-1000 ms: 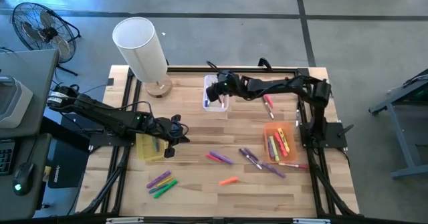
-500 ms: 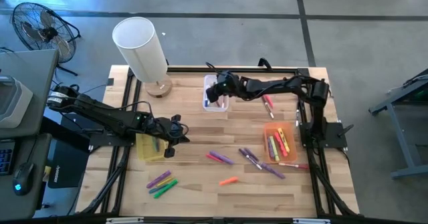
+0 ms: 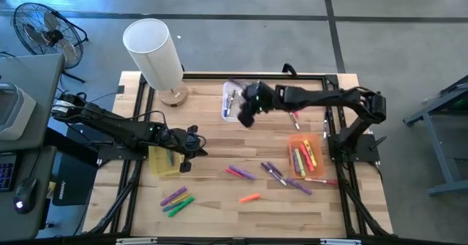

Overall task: Pick & Place Markers
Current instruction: Put the pink pen into the yellow bin

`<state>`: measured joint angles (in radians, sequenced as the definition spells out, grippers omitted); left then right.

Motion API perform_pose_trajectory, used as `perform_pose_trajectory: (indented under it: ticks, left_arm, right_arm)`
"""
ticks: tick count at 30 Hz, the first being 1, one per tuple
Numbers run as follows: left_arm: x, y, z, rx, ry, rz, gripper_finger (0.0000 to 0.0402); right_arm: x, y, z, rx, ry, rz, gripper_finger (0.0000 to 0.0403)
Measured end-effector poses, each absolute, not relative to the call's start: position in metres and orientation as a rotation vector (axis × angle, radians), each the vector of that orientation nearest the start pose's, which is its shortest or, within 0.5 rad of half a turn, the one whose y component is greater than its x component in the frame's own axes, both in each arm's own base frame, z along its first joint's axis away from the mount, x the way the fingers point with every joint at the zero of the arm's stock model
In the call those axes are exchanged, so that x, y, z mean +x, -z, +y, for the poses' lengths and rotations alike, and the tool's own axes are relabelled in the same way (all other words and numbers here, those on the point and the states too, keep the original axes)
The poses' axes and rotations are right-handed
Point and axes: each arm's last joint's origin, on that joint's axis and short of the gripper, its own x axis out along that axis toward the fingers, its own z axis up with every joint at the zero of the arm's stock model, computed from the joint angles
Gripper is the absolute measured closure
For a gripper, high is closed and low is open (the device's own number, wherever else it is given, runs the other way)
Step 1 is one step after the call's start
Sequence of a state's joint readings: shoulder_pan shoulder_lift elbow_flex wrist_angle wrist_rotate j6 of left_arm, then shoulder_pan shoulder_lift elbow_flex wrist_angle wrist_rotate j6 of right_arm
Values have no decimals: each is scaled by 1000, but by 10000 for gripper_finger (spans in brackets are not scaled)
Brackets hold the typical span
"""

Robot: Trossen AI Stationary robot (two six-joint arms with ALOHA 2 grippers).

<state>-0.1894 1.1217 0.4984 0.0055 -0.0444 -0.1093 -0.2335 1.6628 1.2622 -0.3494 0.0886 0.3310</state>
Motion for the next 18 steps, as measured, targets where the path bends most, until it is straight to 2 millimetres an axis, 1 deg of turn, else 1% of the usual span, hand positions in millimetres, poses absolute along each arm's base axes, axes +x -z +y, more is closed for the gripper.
perform_pose_trajectory:
  ticks: [3,5,9,13,18]
  left_arm:
    - [215,-191,-40,-34,108,615,401]
    - [215,-192,-40,-37,113,608,401]
    - [217,-195,-41,-44,119,571,401]
    - [218,-197,-41,-47,120,552,399]
    - [219,-197,-41,-49,121,542,398]
  right_arm:
    - [351,-260,-59,311,359,780,384]
    - [352,-259,-39,287,311,804,397]
    - [354,-258,8,208,233,814,395]
    - [349,-258,53,124,217,801,401]
    - [340,-258,97,96,214,771,402]
